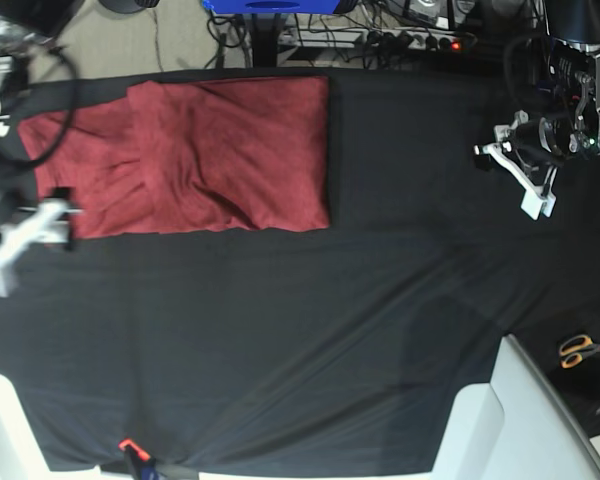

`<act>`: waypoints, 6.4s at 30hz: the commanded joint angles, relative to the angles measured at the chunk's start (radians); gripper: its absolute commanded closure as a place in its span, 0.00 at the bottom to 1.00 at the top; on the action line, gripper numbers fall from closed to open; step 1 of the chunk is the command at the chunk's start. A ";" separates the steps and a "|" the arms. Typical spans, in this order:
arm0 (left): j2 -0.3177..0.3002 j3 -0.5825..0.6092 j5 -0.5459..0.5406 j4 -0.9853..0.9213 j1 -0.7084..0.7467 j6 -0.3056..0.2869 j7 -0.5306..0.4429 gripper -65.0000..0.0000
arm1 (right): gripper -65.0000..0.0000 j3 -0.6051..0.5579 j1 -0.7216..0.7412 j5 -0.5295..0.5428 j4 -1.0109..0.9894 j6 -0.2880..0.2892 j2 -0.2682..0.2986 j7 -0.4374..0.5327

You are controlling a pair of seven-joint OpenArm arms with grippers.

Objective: Fold the T-shirt properly
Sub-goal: 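Grasp the shirt's collar edge with the right gripper and pull it outward, then lower the right gripper onto the shirt's side edge and grasp it, then fold the grasped side of the red shirt inward with the right gripper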

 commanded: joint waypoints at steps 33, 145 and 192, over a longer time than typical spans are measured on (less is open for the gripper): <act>-0.012 -0.005 -0.012 0.013 -0.005 -0.008 -0.010 1.00 | 0.99 -0.509 0.181 -0.080 -0.299 -0.062 0.180 -0.077; -0.031 -0.008 -0.012 0.020 0.051 -0.008 -0.046 1.00 | 0.00 0.349 0.236 0.154 -1.063 0.212 0.332 -0.032; -0.027 -0.007 -0.012 0.016 0.051 -0.008 -0.046 1.00 | 0.59 -0.182 0.107 0.358 -1.040 0.212 0.243 -0.029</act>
